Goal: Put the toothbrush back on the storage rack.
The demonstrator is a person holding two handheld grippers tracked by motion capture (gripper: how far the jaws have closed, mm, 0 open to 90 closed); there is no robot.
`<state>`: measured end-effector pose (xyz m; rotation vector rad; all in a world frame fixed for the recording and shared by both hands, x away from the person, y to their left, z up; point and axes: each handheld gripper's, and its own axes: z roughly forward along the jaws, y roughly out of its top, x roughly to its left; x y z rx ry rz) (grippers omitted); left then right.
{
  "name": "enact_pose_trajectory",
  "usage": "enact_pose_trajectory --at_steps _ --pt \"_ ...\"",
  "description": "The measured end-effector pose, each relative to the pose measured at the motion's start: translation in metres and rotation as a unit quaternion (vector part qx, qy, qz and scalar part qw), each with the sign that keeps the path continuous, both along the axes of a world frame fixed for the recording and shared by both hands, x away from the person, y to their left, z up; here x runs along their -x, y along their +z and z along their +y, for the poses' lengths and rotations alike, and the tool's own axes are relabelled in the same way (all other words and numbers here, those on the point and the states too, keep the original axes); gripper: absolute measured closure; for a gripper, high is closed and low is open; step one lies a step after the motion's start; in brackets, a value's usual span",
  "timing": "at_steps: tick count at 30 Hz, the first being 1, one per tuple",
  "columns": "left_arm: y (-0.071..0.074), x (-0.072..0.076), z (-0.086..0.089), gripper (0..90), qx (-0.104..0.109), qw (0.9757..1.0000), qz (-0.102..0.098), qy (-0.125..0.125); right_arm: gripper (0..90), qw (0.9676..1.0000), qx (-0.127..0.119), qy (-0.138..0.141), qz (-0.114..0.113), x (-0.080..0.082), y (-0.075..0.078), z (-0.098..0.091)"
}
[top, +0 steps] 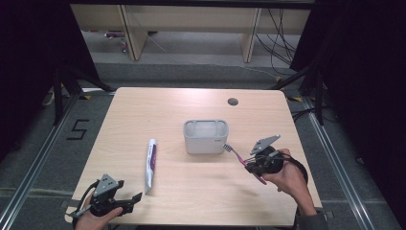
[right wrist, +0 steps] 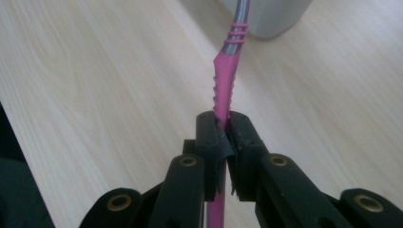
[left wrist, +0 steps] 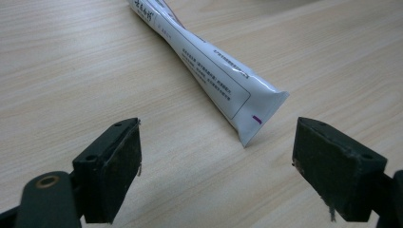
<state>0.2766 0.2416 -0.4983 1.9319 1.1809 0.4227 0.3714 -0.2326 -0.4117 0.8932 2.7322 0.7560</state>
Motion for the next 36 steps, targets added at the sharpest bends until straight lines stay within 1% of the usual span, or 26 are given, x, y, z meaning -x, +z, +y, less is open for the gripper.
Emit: enact_pose_trajectory --at_steps 1,4,5,6,7,9,10,11,12,14,15,16,17,19,21,22,24,26,27,29,30,31,32,34,35,36 --pt "0.000 0.000 0.000 16.2 -0.001 1.0000 0.001 0.001 84.0 0.9997 -0.019 -0.004 -0.012 -0.002 0.003 -0.002" --pt "0.000 0.000 0.000 16.2 0.001 1.0000 0.001 0.002 84.0 0.9982 -0.053 0.005 -0.029 -0.006 0.006 -0.005" --pt "0.000 0.000 0.000 16.2 -0.005 1.0000 0.003 0.000 84.0 0.9975 -0.062 -0.009 -0.033 -0.005 0.006 -0.005" --pt "0.000 0.000 0.000 16.2 -0.005 1.0000 0.003 0.000 84.0 0.9975 -0.062 -0.009 -0.033 -0.005 0.006 -0.005" --pt "0.000 0.000 0.000 16.2 -0.006 1.0000 0.003 0.003 84.0 0.9964 -0.071 -0.008 -0.045 -0.009 0.007 -0.007" --pt "0.000 0.000 0.000 16.2 -0.005 1.0000 0.002 0.002 84.0 0.9957 -0.079 -0.009 -0.048 -0.011 0.007 -0.008" --pt "0.000 0.000 0.000 16.2 -0.004 1.0000 0.002 0.003 84.0 0.9936 -0.097 -0.030 -0.049 -0.011 0.009 -0.008" --pt "-0.001 0.000 0.001 16.2 -0.003 1.0000 0.003 0.002 84.0 0.9918 -0.111 -0.024 -0.059 -0.013 0.009 -0.009" --pt "-0.001 0.000 0.000 16.2 -0.002 1.0000 0.003 0.003 84.0 0.9901 -0.121 -0.031 -0.064 -0.015 0.010 -0.009" --pt "0.000 0.000 0.000 16.2 -0.004 1.0000 0.002 0.004 84.0 0.9900 -0.122 -0.036 -0.062 -0.015 0.013 -0.010" --pt "0.000 0.000 0.000 16.2 -0.004 1.0000 0.002 0.002 84.0 0.9882 -0.130 -0.039 -0.071 -0.019 0.015 -0.010" --pt "0.000 0.000 0.000 16.2 -0.005 1.0000 0.003 0.002 84.0 0.9869 -0.139 -0.042 -0.070 -0.019 0.016 -0.009" --pt "-0.001 -0.001 0.000 16.2 -0.004 1.0000 0.004 0.001 84.0 0.9870 -0.138 -0.032 -0.076 -0.022 0.017 -0.009" --pt "-0.001 0.000 0.000 16.2 -0.004 1.0000 0.003 0.002 84.0 0.9862 -0.141 -0.041 -0.075 -0.023 0.018 -0.008" --pt "-0.001 -0.001 0.000 16.2 0.002 1.0000 -0.003 0.005 84.0 0.9817 -0.164 -0.040 -0.089 -0.029 0.019 -0.004" --pt "-0.002 -0.001 0.000 16.2 0.002 1.0000 -0.002 0.005 84.0 0.9805 -0.170 -0.039 -0.091 -0.031 0.020 -0.003" --pt "-0.001 0.000 0.000 16.2 -0.004 1.0000 0.003 0.003 84.0 0.9745 -0.196 -0.049 -0.098 -0.035 0.022 0.001" --pt "0.000 -0.001 0.001 16.2 -0.003 1.0000 0.003 0.000 84.0 0.9732 -0.203 -0.053 -0.093 -0.036 0.023 0.002" --pt "-0.001 -0.001 0.000 16.2 0.002 1.0000 -0.003 0.005 84.0 0.9669 -0.221 -0.049 -0.117 -0.042 0.026 0.005" --pt "-0.001 -0.001 0.000 16.2 0.002 1.0000 -0.001 0.004 84.0 0.9620 -0.239 -0.057 -0.119 -0.044 0.029 0.009" --pt "-0.001 -0.001 0.000 16.2 0.002 1.0000 -0.001 0.004 84.0 0.9620 -0.239 -0.057 -0.119 -0.044 0.029 0.009" --pt "0.000 -0.001 0.001 16.2 -0.001 1.0000 0.002 0.001 84.0 0.9553 -0.262 -0.062 -0.123 -0.047 0.032 0.014" --pt "0.000 -0.001 0.001 16.2 -0.003 1.0000 0.002 -0.001 84.0 0.9537 -0.261 -0.062 -0.135 -0.050 0.034 0.015" --pt "0.000 -0.001 0.001 16.2 -0.004 1.0000 0.003 0.000 84.0 0.9525 -0.266 -0.063 -0.135 -0.051 0.035 0.018" --pt "-0.001 -0.001 0.000 16.2 -0.004 1.0000 0.004 0.000 84.0 0.9472 -0.278 -0.067 -0.144 -0.055 0.039 0.023" --pt "0.000 0.000 0.000 16.2 -0.004 1.0000 0.003 0.001 84.0 0.9458 -0.283 -0.067 -0.144 -0.057 0.040 0.025"
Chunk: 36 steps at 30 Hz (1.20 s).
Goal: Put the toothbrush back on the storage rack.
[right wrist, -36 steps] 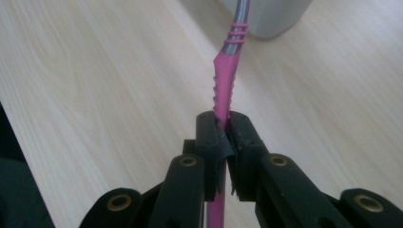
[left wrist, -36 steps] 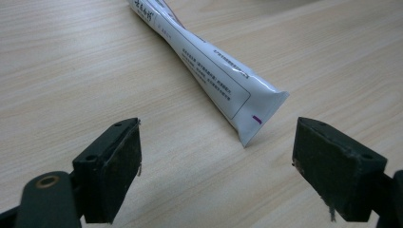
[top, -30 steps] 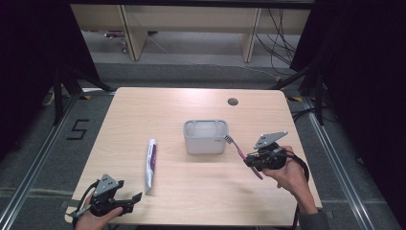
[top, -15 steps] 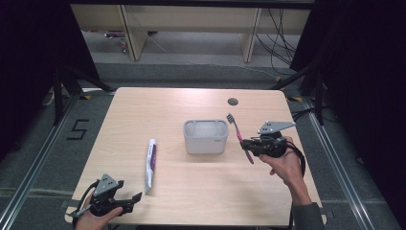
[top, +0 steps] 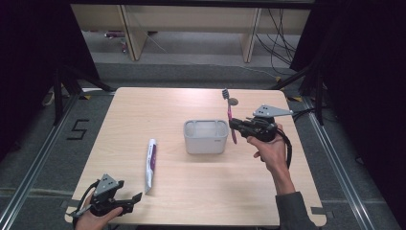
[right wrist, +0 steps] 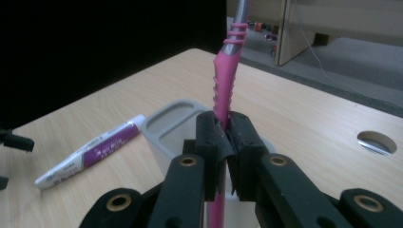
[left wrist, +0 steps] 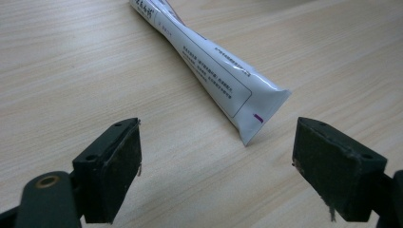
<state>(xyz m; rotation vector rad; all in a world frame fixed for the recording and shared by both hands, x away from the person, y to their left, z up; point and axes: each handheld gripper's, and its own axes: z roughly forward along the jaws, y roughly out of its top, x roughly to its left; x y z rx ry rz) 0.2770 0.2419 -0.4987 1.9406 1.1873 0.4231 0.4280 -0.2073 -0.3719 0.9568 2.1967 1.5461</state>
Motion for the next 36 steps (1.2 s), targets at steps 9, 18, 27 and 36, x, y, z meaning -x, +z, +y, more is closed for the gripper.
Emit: enact_pose_trajectory --at_steps 9,18,27,36 --pt "0.000 0.000 0.000 16.2 0.002 1.0000 0.000 -0.002 84.1 0.9998 -0.019 -0.011 -0.001 -0.017 0.004 0.014" --pt "0.000 0.000 0.000 16.2 0.002 1.0000 -0.001 -0.004 84.0 0.9991 -0.030 -0.030 -0.001 -0.035 0.003 0.020" --pt "0.000 0.000 0.000 16.2 0.006 1.0000 -0.003 -0.004 84.0 0.9986 -0.030 -0.041 -0.008 -0.049 -0.007 0.026" --pt "0.000 0.000 -0.001 16.2 0.010 0.9999 -0.002 -0.003 84.0 0.9984 -0.024 -0.051 0.003 -0.057 -0.023 0.030"
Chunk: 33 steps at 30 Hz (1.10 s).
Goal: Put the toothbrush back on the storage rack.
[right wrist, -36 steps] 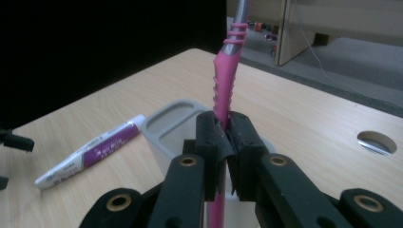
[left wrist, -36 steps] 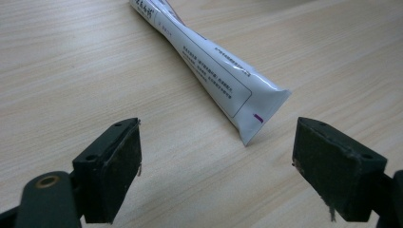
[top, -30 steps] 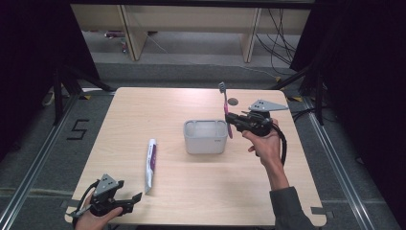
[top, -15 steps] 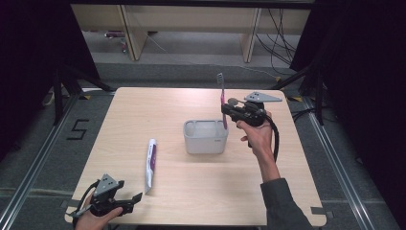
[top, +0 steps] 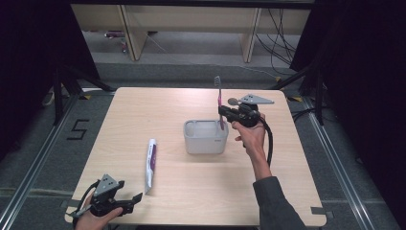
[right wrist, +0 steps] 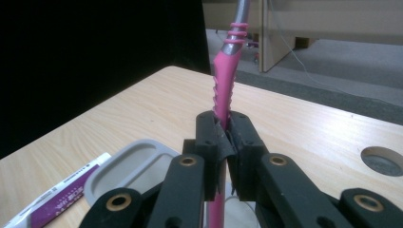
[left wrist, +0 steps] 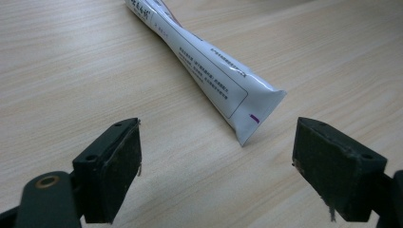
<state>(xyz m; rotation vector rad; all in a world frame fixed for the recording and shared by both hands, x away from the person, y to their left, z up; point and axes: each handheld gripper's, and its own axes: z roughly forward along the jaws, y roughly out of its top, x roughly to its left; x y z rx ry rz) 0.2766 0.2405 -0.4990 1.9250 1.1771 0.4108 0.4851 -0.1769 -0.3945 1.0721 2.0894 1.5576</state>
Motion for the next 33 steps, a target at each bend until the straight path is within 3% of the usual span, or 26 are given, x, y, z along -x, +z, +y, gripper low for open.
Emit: enact_pose_trajectory --at_steps 6,8,9,12,17,21,24,25,33 --pt "0.000 0.000 0.000 16.2 -0.004 1.0000 0.000 -0.002 84.0 0.9999 -0.006 -0.001 0.008 -0.003 -0.012 0.000" --pt "0.000 0.000 0.000 16.2 -0.005 1.0000 0.000 -0.004 84.0 0.9999 0.006 -0.009 0.001 -0.004 -0.016 0.000" --pt "0.000 0.000 0.000 16.2 -0.005 1.0000 0.000 -0.003 83.9 0.9999 0.001 -0.007 0.015 -0.004 -0.020 0.001" --pt "0.000 0.000 0.000 16.2 -0.005 1.0000 -0.001 -0.004 83.9 0.9999 0.004 -0.007 0.007 -0.005 -0.026 0.001" --pt "0.000 0.000 0.000 16.2 -0.009 1.0000 0.001 -0.004 83.9 0.9998 0.003 -0.006 0.020 -0.004 -0.030 0.003" --pt "0.000 0.000 -0.001 16.2 -0.007 1.0000 0.001 -0.002 83.7 0.9999 0.011 -0.005 0.011 -0.004 -0.033 0.003" --pt "0.000 0.001 0.000 16.2 -0.006 1.0000 0.003 -0.004 83.5 0.9998 0.006 -0.009 0.018 -0.003 -0.036 0.003" --pt "0.000 0.001 -0.001 16.2 -0.006 1.0000 0.002 -0.002 83.5 0.9996 0.023 -0.011 0.010 -0.004 -0.037 0.002" --pt "0.000 0.000 -0.001 16.2 -0.006 1.0000 0.003 -0.004 82.9 0.9997 0.016 -0.008 0.019 -0.004 -0.039 0.002"
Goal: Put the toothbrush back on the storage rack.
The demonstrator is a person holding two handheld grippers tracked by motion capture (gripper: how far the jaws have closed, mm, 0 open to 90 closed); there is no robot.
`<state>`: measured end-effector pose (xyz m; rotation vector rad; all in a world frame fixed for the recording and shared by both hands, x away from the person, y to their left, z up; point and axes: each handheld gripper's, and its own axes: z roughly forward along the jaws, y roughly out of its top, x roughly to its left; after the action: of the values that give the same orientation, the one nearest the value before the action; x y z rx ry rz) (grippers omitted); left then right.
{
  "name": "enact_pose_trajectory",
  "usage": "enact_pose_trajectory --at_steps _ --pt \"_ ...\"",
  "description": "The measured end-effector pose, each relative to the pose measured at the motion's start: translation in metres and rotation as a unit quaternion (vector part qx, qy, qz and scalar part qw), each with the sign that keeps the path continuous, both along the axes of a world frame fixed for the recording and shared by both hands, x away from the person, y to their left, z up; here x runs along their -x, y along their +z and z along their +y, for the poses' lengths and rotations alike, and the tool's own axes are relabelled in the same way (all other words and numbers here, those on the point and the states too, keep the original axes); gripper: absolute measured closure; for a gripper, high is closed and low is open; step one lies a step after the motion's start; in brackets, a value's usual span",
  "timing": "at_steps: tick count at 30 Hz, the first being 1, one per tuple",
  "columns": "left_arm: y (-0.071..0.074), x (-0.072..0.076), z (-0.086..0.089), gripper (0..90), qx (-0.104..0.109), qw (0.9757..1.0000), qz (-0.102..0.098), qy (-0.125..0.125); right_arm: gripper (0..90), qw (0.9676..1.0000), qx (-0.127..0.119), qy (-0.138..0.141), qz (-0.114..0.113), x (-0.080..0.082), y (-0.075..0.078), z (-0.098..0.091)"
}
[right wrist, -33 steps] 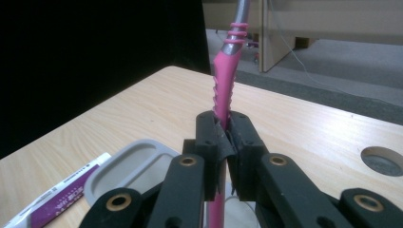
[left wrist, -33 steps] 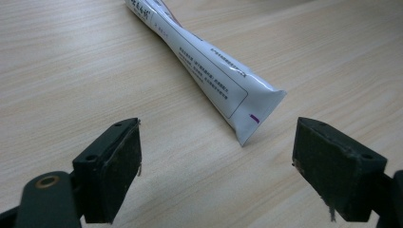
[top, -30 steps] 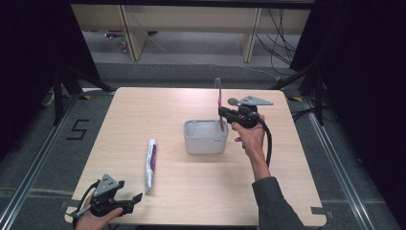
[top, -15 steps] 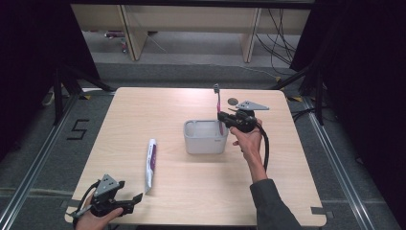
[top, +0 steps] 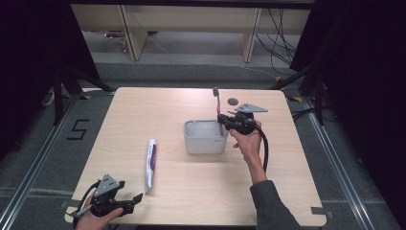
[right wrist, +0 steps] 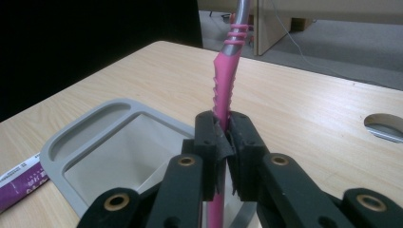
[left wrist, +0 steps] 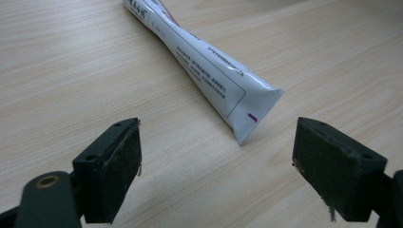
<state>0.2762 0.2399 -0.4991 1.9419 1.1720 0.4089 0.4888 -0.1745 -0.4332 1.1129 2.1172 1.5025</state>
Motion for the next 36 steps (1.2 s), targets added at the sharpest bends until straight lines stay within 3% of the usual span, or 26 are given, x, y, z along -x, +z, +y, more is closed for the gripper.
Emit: enact_pose_trajectory --at_steps 3,6,21,22,24,25,33,34,36 --pt "0.000 0.000 0.000 16.2 0.001 1.0000 -0.002 0.001 82.6 1.0000 0.000 0.003 -0.003 0.000 -0.001 0.001" --pt "0.000 0.000 0.000 16.2 -0.001 1.0000 -0.001 0.000 81.8 1.0000 0.001 0.001 0.009 0.001 -0.002 0.003" --pt "0.000 0.000 0.000 16.2 0.003 1.0000 -0.004 0.000 81.2 0.9995 0.026 0.008 -0.018 0.000 -0.001 0.001" --pt "0.000 0.000 0.000 16.2 0.002 1.0000 -0.004 0.000 80.9 0.9998 0.017 0.001 0.001 0.003 -0.001 0.002" --pt "0.000 0.000 0.000 16.2 0.001 1.0000 -0.002 0.001 80.2 0.9997 0.022 0.005 -0.002 0.003 0.000 0.001" --pt "0.000 0.000 0.000 16.2 0.001 1.0000 -0.002 0.000 79.3 0.9996 0.026 0.008 -0.009 0.003 0.000 0.000" --pt "0.000 0.000 0.000 16.2 -0.001 1.0000 -0.002 0.001 65.0 0.9999 0.012 0.001 -0.002 0.010 0.005 -0.005" --pt "0.000 0.000 0.000 16.2 -0.001 1.0000 -0.003 0.001 58.7 0.9998 0.021 0.006 -0.003 0.012 0.007 -0.007" --pt "0.000 0.000 0.000 16.2 0.000 1.0000 -0.001 0.000 54.9 0.9997 0.024 0.000 0.004 0.016 0.009 -0.009"
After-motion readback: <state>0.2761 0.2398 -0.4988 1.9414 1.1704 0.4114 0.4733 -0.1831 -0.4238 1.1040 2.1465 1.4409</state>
